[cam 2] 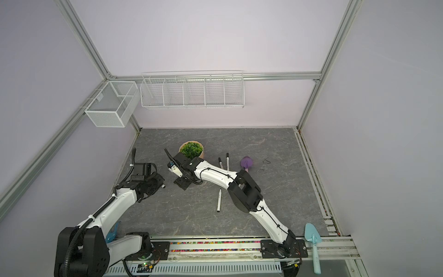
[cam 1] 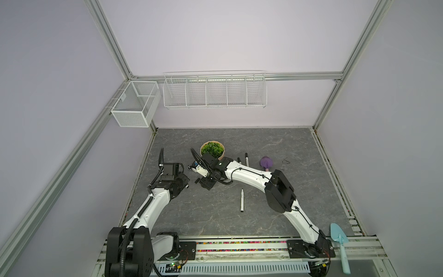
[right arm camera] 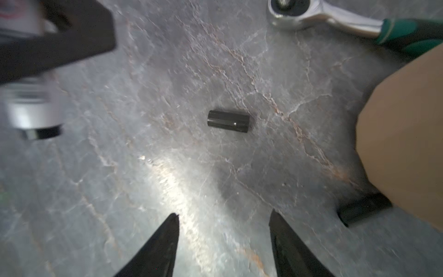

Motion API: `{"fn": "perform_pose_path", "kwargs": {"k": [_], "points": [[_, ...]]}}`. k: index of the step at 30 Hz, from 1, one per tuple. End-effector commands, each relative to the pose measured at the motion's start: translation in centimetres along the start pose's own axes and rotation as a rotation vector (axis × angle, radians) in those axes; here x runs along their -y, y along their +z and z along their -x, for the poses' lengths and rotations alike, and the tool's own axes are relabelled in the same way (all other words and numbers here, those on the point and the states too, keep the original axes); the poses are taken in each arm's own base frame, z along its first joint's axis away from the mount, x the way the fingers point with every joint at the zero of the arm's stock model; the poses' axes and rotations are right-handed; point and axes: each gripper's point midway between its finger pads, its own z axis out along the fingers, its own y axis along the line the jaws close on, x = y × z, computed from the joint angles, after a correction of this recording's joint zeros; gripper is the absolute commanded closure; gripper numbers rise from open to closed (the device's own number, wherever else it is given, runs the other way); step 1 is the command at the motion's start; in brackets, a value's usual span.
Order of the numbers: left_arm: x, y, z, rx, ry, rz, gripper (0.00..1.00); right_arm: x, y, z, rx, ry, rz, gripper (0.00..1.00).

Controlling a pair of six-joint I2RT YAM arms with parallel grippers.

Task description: Insert the pens into the pen caps

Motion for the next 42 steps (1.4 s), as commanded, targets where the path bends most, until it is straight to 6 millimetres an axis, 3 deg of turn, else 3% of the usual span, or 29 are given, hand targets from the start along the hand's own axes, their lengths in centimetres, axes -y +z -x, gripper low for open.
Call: {"fn": "perform_pose_path", "kwargs": {"k": [1, 12, 25, 35, 42], "points": [[-1.4, -0.6, 0.2, 0.022, -0.044, 0.047, 1.00, 0.6, 1.2, -1.9, -0.110, -0.030, 0.002, 0.37], [-1.9, -2.6, 1.9, 0.152, -0.096, 0.009, 1.00, 1.5, 4.8, -1.4, -0.115, -0.035, -0.027, 0.33], [-2.0, -1.7, 1.9, 0.132, -0.064, 0.034, 1.00, 2.3, 6.3, 0.1, -0.072, -0.170, -0.101, 0.23], [-1.9, -1.4, 2.3, 0.116, -0.041, 0.059, 1.00, 0.9, 7.2, 1.4, -0.021, -0.230, -0.052, 0.27], [-1.8, -1.3, 2.3, 0.116, -0.039, 0.052, 1.00, 0.6, 7.5, 0.8, -0.034, -0.219, -0.012, 0.39]]}}
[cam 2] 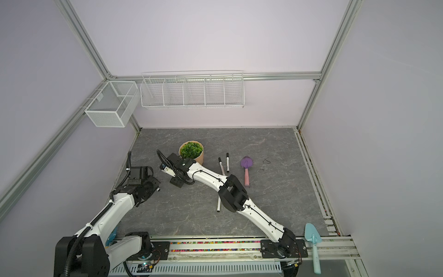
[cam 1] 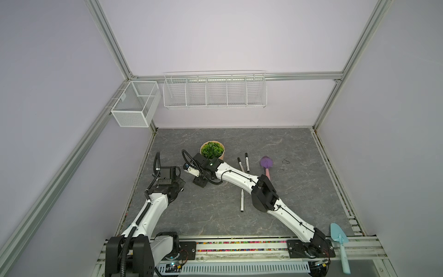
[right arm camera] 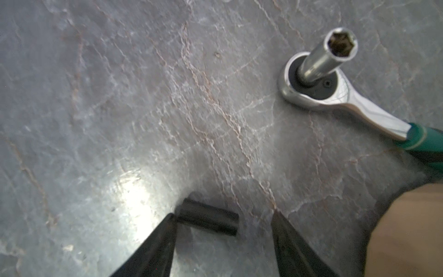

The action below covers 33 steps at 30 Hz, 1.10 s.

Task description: Insert the pens into the pen caps

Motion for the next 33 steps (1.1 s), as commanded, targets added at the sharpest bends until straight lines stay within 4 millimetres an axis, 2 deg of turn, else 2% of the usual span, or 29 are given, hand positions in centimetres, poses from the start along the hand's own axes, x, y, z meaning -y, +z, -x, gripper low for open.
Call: {"fn": "perform_pose_path", "kwargs": {"k": [1, 4, 8, 12, 16, 21, 26, 29, 33], "points": [[0.8, -0.4, 1.1, 0.025, -0.001, -0.013, 1.00, -1.1, 2.8, -3.3, -0.093, -0.017, 0.058, 0.41], [0.7, -0.5, 1.0, 0.028, -0.003, -0.016, 1.00, -1.3, 2.8, -3.2, -0.087, -0.009, 0.071, 0.48], [0.7, -0.5, 1.0, 0.027, -0.001, -0.016, 1.00, -1.4, 2.5, -3.3, -0.091, 0.010, 0.073, 0.51], [0.7, -0.6, 1.0, 0.030, 0.000, -0.018, 1.00, -0.5, 2.3, -3.9, -0.105, 0.070, 0.043, 0.54], [0.8, -0.7, 0.9, 0.026, 0.001, -0.028, 1.00, 1.3, 1.5, -4.4, -0.093, 0.240, 0.029, 0.60], [1.1, -0.8, 0.9, 0.019, 0.013, -0.038, 1.00, 2.0, -0.5, -5.2, -0.053, 0.386, 0.054, 0.62], [1.9, -0.7, 0.4, -0.006, 0.049, -0.087, 1.00, 1.1, -3.9, -6.4, -0.019, 0.454, 0.099, 0.63], [2.2, -0.6, 0.0, -0.027, 0.054, -0.101, 1.00, 0.5, -6.2, -7.8, -0.021, 0.490, 0.099, 0.62], [2.6, -0.2, -0.6, -0.048, 0.056, -0.119, 1.00, 1.3, -7.9, -11.8, -0.067, 0.614, 0.045, 0.62]]}}
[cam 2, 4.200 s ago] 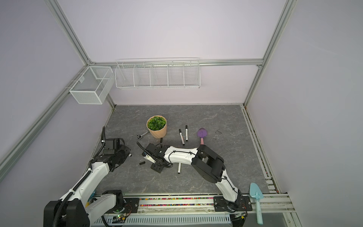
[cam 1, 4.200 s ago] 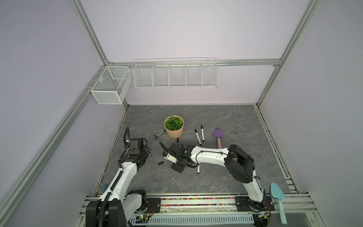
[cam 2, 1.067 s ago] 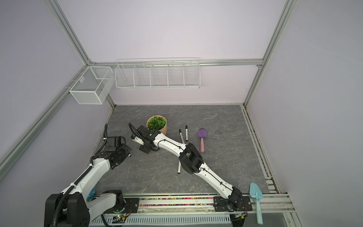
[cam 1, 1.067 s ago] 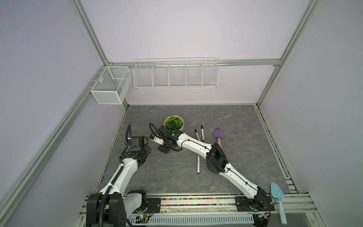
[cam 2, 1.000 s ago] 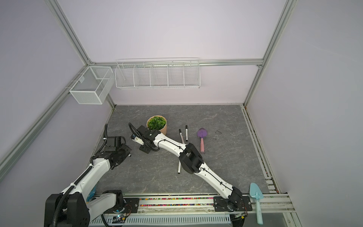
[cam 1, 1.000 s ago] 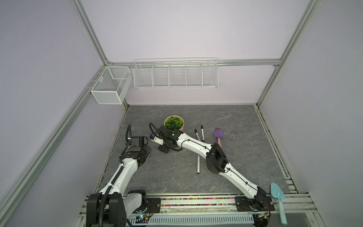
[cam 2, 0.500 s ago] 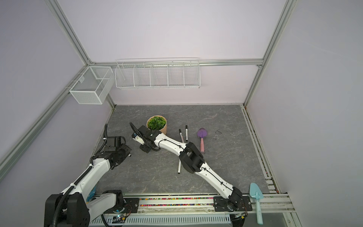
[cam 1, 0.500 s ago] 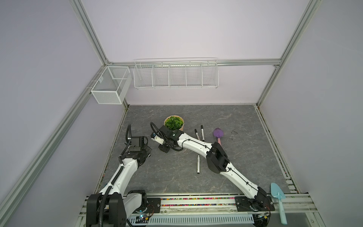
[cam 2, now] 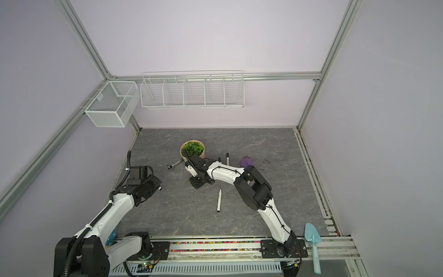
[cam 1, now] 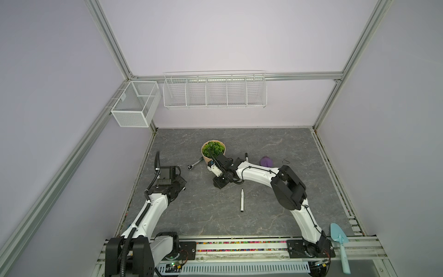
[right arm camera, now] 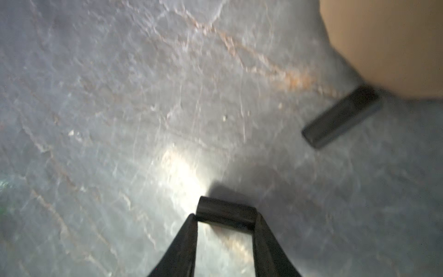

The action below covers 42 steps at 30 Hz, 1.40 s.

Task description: Insert the pens into the pen caps

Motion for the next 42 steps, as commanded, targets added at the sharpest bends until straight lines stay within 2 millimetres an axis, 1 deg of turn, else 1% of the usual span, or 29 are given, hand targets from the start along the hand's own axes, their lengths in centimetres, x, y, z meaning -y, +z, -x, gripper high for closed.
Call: {"fn": "perform_pose_path", "kwargs": {"k": [1, 4, 6, 8, 11, 13, 15, 17, 20, 24, 27, 30, 36, 39, 42], "points": [[1.3, 0.1, 0.0, -0.005, 0.019, -0.043, 1.00, 1.8, -1.8, -1.3, 0.011, 0.155, -0.032, 0.62], [2.1, 0.3, -0.6, -0.010, 0.036, -0.055, 1.00, 4.2, -2.2, -2.8, -0.008, 0.284, -0.086, 0.60], [2.5, 0.4, -0.8, -0.014, 0.042, -0.063, 1.00, 5.3, -2.3, -3.3, -0.013, 0.345, -0.111, 0.59], [2.8, 0.6, -1.0, -0.018, 0.038, -0.066, 1.00, 6.1, -2.3, -3.4, -0.013, 0.372, -0.149, 0.55], [3.1, 0.7, -1.2, -0.021, 0.030, -0.074, 1.00, 6.4, -2.4, -3.4, -0.012, 0.395, -0.162, 0.47], [3.2, 0.6, -1.2, -0.019, 0.027, -0.077, 1.00, 6.4, -2.7, -3.2, -0.003, 0.392, -0.169, 0.38], [3.2, 0.5, -1.1, -0.015, 0.025, -0.078, 1.00, 6.5, -3.3, -2.9, 0.012, 0.379, -0.172, 0.33], [3.1, 0.5, -1.1, -0.010, 0.021, -0.076, 1.00, 6.3, -3.8, -2.5, 0.027, 0.333, -0.159, 0.31], [3.0, 0.4, -1.1, -0.006, 0.018, -0.072, 1.00, 6.2, -4.1, -2.1, 0.016, 0.195, -0.159, 0.30], [2.8, 0.4, -1.1, -0.005, 0.011, -0.068, 1.00, 6.9, -3.7, -2.0, -0.032, -0.009, -0.195, 0.30], [2.9, 0.3, -1.0, -0.003, 0.009, -0.072, 1.00, 7.7, -2.9, -1.8, -0.066, -0.103, -0.229, 0.30], [2.9, 0.1, -1.1, -0.003, 0.010, -0.072, 1.00, 8.2, -1.8, -0.8, -0.068, -0.158, -0.237, 0.30], [2.7, 0.1, -1.0, 0.000, 0.009, -0.060, 1.00, 8.1, 0.5, 1.0, -0.061, -0.197, -0.201, 0.32], [2.7, 0.0, -1.0, 0.000, 0.013, -0.058, 1.00, 8.6, 1.2, 1.5, -0.051, -0.212, -0.207, 0.32], [2.7, -0.1, -0.9, 0.004, 0.016, -0.053, 1.00, 8.7, 1.9, 1.5, -0.068, -0.231, -0.198, 0.33]]}}
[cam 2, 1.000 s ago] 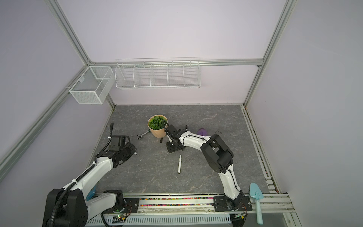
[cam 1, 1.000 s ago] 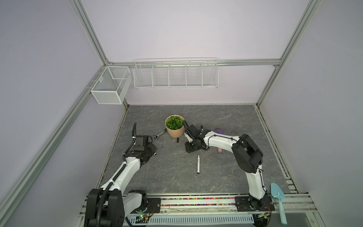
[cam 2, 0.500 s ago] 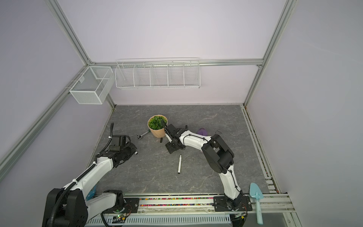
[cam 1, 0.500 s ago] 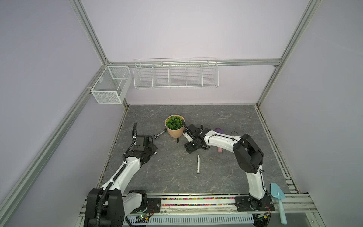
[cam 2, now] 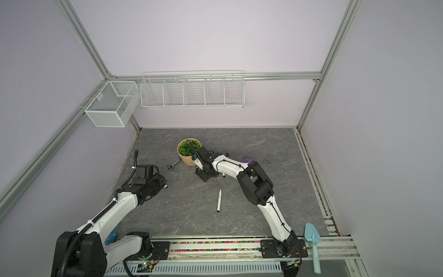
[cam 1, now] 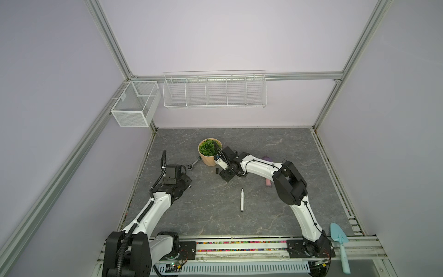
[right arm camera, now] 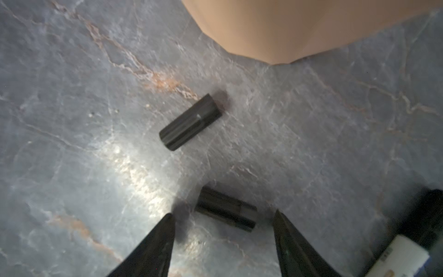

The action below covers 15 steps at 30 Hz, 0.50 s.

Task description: Insert the pens into the pen caps

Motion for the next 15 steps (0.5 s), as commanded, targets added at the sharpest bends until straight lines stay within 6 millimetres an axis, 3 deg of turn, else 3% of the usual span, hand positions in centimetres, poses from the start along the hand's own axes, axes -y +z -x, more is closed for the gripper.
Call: {"fn": "perform_pose_path", "kwargs": {"k": [1, 8, 15], "points": [[0.37, -0.64, 0.76, 0.030, 0.001, 0.005, 1.00, 0.04, 2.16, -1.89, -0.075, -0.065, 0.015, 0.34], [0.23, -0.47, 0.78, 0.026, 0.007, 0.018, 1.00, 0.01, 2.64, -2.13, -0.082, -0.101, 0.023, 0.40], [0.14, -0.26, 0.65, 0.019, 0.002, 0.021, 1.00, 0.15, 2.33, -1.82, -0.070, -0.063, 0.056, 0.58]]}}
